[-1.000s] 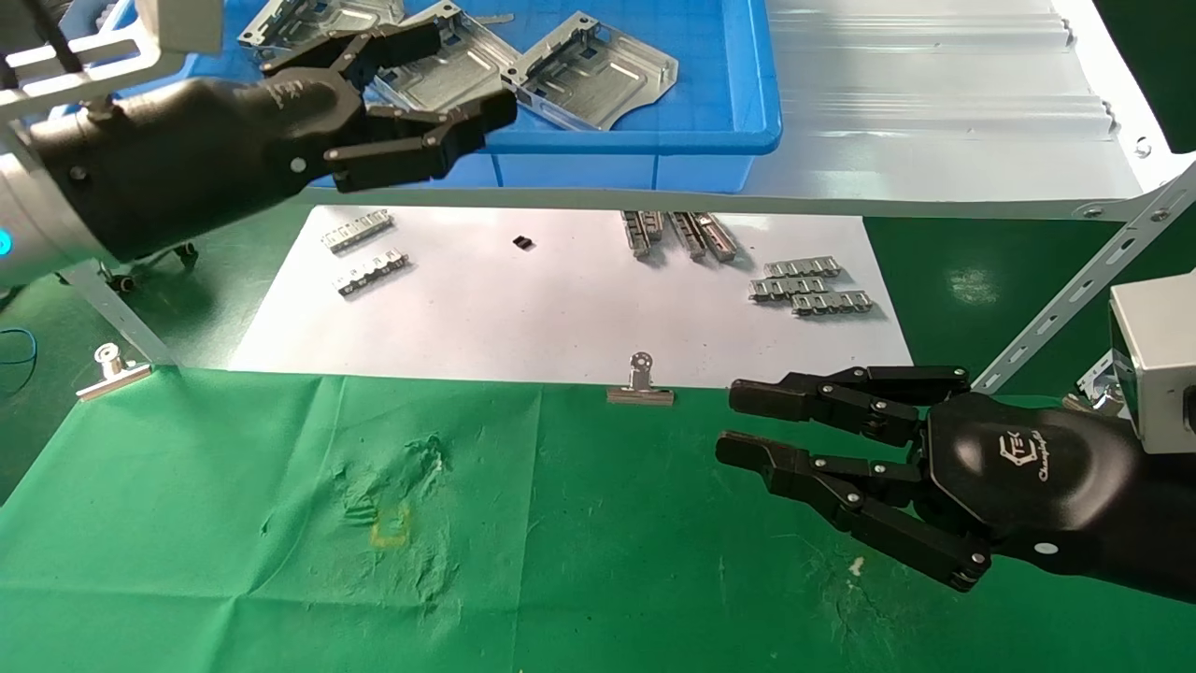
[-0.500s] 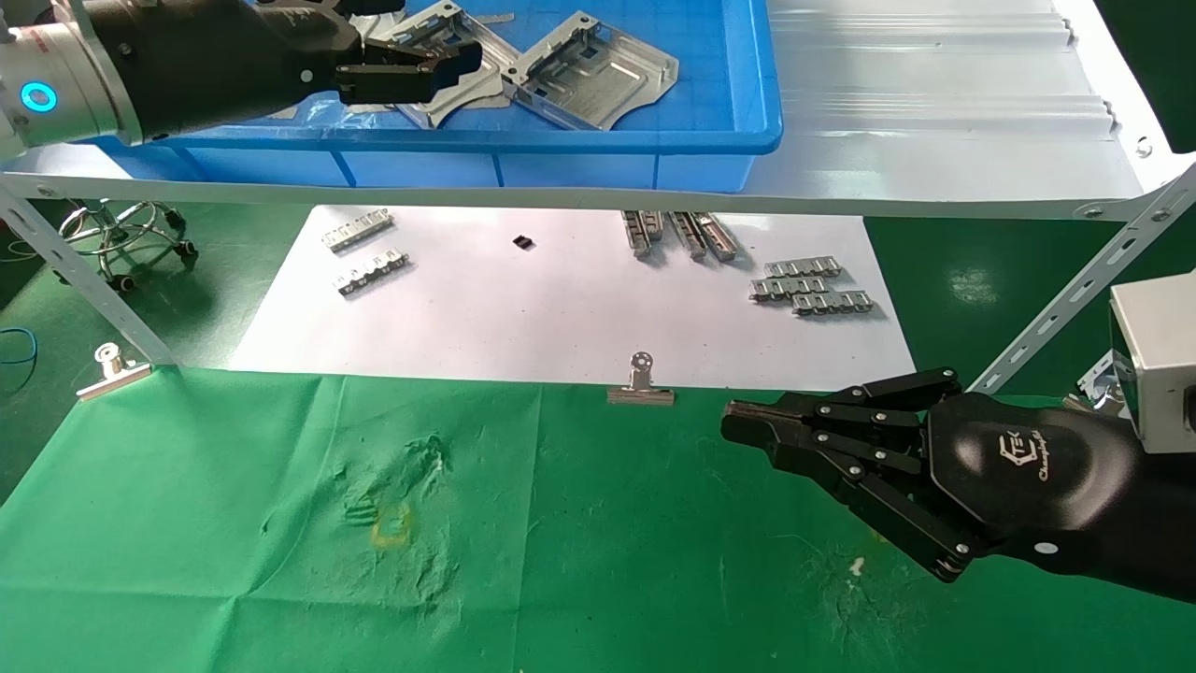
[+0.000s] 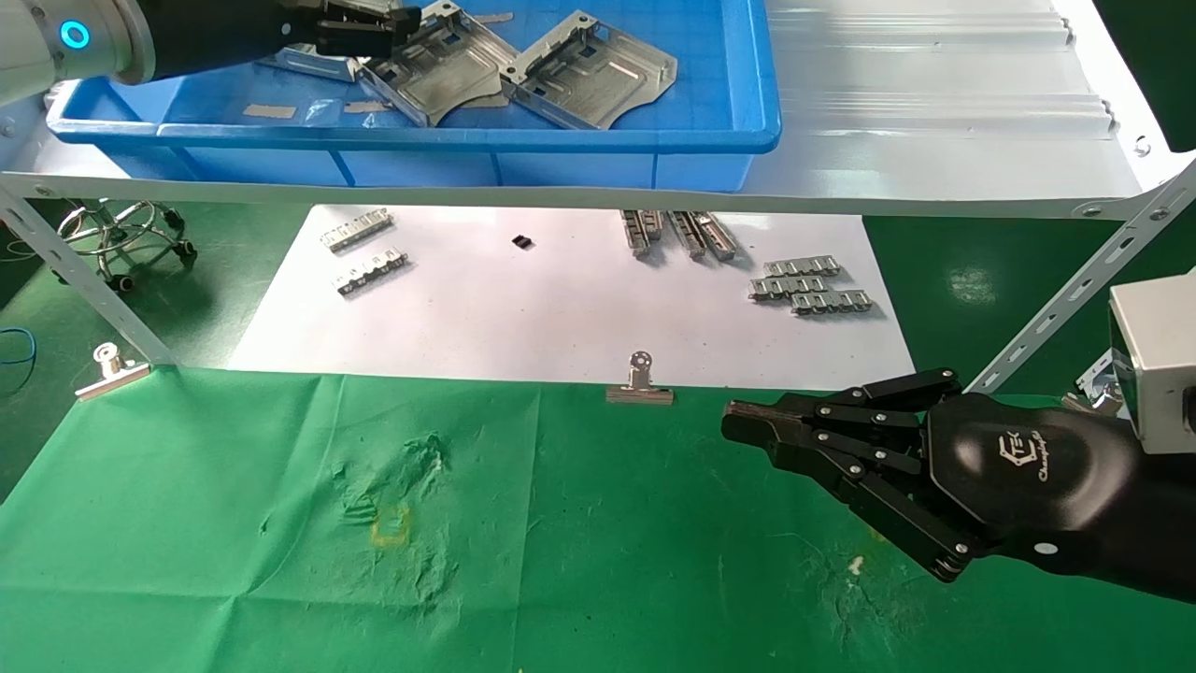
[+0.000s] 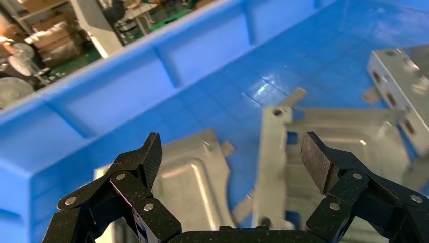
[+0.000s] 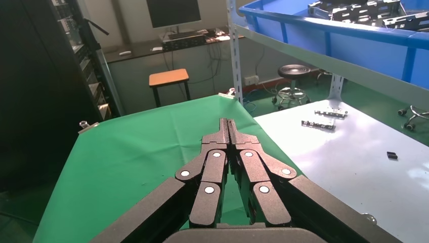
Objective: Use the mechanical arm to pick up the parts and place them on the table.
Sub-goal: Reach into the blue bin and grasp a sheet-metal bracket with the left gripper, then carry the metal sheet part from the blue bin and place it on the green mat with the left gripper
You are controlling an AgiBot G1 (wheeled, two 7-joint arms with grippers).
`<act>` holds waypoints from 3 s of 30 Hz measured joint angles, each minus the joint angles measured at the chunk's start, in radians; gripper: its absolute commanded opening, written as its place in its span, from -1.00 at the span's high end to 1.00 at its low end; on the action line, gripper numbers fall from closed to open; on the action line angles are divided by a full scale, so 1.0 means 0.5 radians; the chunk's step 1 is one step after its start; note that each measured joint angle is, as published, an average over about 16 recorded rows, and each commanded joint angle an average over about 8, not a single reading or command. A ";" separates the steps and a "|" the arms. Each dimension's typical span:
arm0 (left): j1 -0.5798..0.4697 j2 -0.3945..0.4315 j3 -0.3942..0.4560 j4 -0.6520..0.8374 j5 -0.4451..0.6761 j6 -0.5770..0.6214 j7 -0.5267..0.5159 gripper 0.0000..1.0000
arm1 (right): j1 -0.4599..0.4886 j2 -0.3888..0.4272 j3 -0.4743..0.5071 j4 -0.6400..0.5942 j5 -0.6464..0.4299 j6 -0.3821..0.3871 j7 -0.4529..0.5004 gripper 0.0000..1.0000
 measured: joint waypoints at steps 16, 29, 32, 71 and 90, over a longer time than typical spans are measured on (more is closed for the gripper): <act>-0.037 0.105 -0.010 0.221 -0.010 -0.066 0.068 -0.60 | 0.000 0.000 0.000 0.000 0.000 0.000 0.000 1.00; -0.016 0.177 -0.012 0.256 -0.011 -0.208 0.127 1.00 | 0.000 0.000 0.000 0.000 0.000 0.000 0.000 1.00; -0.013 0.183 -0.013 0.260 -0.013 -0.228 0.136 1.00 | 0.000 0.000 0.000 0.000 0.000 0.000 0.000 1.00; -0.034 0.164 -0.051 0.249 -0.068 -0.201 0.189 1.00 | 0.000 0.000 0.000 0.000 0.000 0.000 0.000 1.00; -0.079 -0.123 -0.185 0.132 -0.274 0.584 0.270 1.00 | 0.000 0.000 0.000 0.000 0.000 0.000 0.000 1.00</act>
